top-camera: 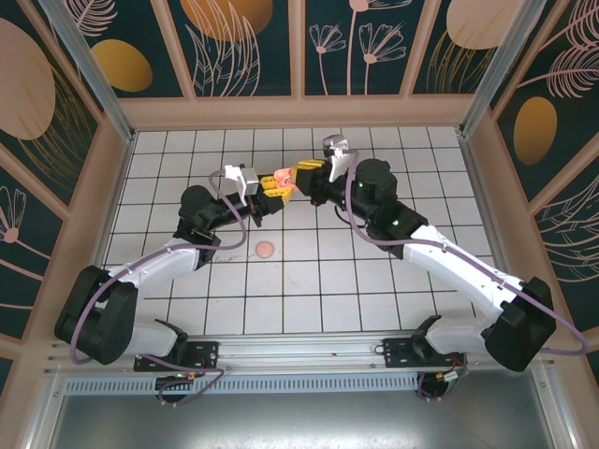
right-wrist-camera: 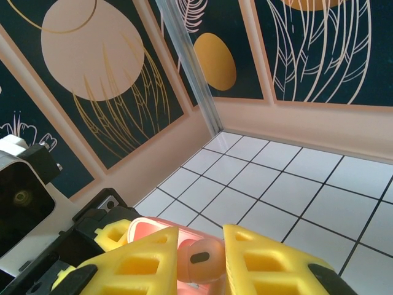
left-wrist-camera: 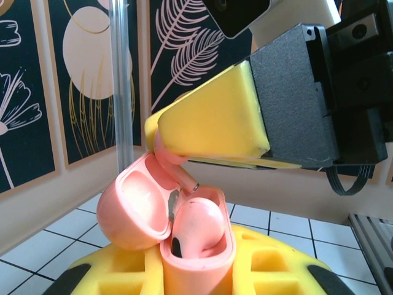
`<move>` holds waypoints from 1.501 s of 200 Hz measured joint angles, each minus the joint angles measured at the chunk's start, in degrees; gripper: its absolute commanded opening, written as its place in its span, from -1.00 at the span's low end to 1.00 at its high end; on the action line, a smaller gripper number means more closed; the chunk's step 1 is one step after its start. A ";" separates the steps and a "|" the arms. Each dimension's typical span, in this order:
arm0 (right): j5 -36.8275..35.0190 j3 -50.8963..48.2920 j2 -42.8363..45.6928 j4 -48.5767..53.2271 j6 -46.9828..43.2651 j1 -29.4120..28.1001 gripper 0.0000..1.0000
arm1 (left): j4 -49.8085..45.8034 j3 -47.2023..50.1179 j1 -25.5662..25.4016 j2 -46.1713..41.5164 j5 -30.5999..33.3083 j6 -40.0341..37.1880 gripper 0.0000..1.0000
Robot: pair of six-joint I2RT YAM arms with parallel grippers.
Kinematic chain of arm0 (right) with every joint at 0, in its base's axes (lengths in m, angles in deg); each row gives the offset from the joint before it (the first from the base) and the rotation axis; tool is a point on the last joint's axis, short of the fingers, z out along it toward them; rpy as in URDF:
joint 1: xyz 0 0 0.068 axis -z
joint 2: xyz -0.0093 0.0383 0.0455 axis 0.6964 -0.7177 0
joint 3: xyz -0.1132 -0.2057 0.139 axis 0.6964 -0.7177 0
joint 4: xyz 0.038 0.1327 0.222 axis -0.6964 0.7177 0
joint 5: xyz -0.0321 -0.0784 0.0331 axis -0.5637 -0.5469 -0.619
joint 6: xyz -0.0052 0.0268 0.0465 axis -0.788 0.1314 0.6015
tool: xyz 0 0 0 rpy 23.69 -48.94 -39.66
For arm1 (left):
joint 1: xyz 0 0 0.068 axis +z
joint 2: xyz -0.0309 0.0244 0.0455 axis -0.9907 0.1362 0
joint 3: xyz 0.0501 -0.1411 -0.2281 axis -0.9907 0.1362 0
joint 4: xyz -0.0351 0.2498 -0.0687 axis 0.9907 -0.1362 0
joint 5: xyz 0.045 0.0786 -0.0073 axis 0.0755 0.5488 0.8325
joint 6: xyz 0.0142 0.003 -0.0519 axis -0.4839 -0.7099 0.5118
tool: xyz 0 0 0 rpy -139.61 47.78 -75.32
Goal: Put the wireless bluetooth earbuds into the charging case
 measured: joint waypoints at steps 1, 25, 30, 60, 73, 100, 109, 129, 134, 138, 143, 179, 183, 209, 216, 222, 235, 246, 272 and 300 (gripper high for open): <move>-0.04 -0.07 0.00 -0.11 -0.02 -0.04 -0.59 | 0.07 0.02 0.00 0.00 0.07 0.07 -1.00; -2.67 -1.55 0.07 -2.78 -0.15 -1.22 -0.61 | 1.29 0.50 -0.13 0.15 0.70 1.62 -1.00; -3.48 -1.90 0.09 -3.26 -0.35 -1.53 -0.61 | 1.36 0.52 -0.15 0.22 0.76 1.81 -1.00; -8.96 -4.02 0.39 -5.57 -2.54 -4.33 -0.62 | 1.88 0.61 -0.13 0.22 2.21 2.58 -1.00; -11.80 -4.85 0.39 -6.93 -3.76 -5.55 -0.62 | 1.92 0.79 -0.15 0.22 2.45 2.62 -1.00; -17.51 -6.38 0.39 -8.72 -6.38 -8.02 -0.62 | 2.01 1.22 -0.20 0.22 2.64 2.62 -1.00; -18.97 -6.51 0.35 -8.98 -6.97 -8.59 -0.62 | 2.03 1.31 -0.22 0.22 2.64 2.62 -1.00; -21.27 -6.51 0.07 -9.53 -8.13 -9.57 -0.62 | 2.27 1.31 -0.26 0.22 2.78 2.60 -1.00; -21.81 -6.51 -0.04 -9.68 -8.48 -9.77 -0.62 | 2.27 1.31 -0.26 0.22 2.86 2.60 -1.00; -22.27 -6.49 -0.20 -9.75 -8.76 -9.97 -0.62 | 2.25 1.31 -0.26 0.22 2.91 2.60 -1.00; -22.73 -6.40 -0.35 -9.77 -9.03 -10.14 -0.62 | 2.21 1.38 -0.26 0.22 3.02 2.58 -1.00; -25.33 -3.52 -2.82 -7.82 -9.57 -10.75 -0.62 | 1.77 1.62 -0.17 0.22 5.09 2.54 -1.00; -25.55 -2.99 -3.17 -7.34 -9.57 -10.78 -0.62 | 1.70 1.62 -0.13 0.22 5.35 2.54 -1.00; -26.86 0.42 -5.27 -3.61 -9.55 -10.97 -0.62 | 1.27 1.64 -0.04 0.44 6.75 2.34 -1.00; -27.26 1.22 -5.84 -2.69 -9.57 -11.02 -0.62 | 1.14 1.64 -0.02 0.59 7.02 2.34 -1.00; -27.63 1.84 -6.25 -1.79 -9.57 -11.04 -0.62 | 1.05 1.64 0.02 0.72 7.13 2.32 -1.00; -28.28 2.69 -6.93 -0.52 -9.53 -11.06 -0.60 | 0.90 1.68 0.04 1.09 7.43 2.12 -1.00; -28.85 3.06 -7.30 0.39 -9.42 -11.10 -0.57 | 0.42 1.73 0.04 1.25 7.48 1.84 -1.00; -29.64 3.28 -7.45 1.81 -9.09 -11.17 -0.48 | -0.24 1.97 0.04 1.29 7.37 1.22 -1.00; -30.25 3.45 -7.43 2.49 -8.90 -11.26 -0.36 | -0.37 2.01 0.02 1.29 6.95 0.83 -1.00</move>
